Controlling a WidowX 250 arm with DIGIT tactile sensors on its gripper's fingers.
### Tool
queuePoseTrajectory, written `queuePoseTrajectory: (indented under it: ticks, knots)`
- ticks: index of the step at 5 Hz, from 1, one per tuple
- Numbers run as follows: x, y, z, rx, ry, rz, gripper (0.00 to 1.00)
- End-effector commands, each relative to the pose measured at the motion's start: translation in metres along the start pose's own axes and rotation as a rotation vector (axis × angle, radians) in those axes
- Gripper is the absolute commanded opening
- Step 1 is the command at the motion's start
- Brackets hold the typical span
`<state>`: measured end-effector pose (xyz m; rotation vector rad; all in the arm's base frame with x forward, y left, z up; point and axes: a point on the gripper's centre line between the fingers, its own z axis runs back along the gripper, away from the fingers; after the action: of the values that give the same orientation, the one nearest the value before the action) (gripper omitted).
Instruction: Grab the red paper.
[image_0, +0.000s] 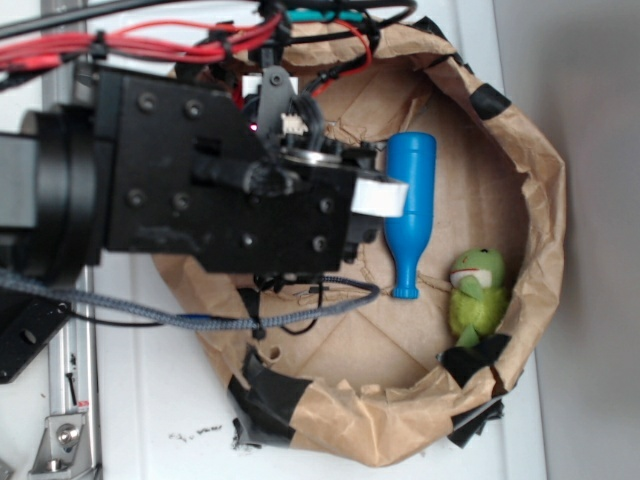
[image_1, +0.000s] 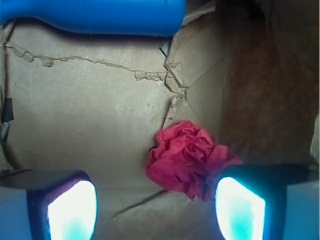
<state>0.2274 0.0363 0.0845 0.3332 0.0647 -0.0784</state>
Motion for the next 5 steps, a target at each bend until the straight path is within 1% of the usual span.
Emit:
queuePoseTrajectory:
  ticks: [1, 2, 3, 4, 5]
  knots:
    - [0.002, 0.012, 0.013, 0.005, -0.034, 0.005, 1.0]
    - [0.008, 0.015, -0.016, -0.155, -0.059, -0.218, 1.0]
    - [0.011, 0.016, -0.028, -0.246, -0.095, -0.351, 1.0]
    - [0.013, 0.023, -0.042, -0.239, -0.077, -0.452, 1.0]
    - [0.005, 0.029, -0.058, -0.175, -0.022, -0.481, 1.0]
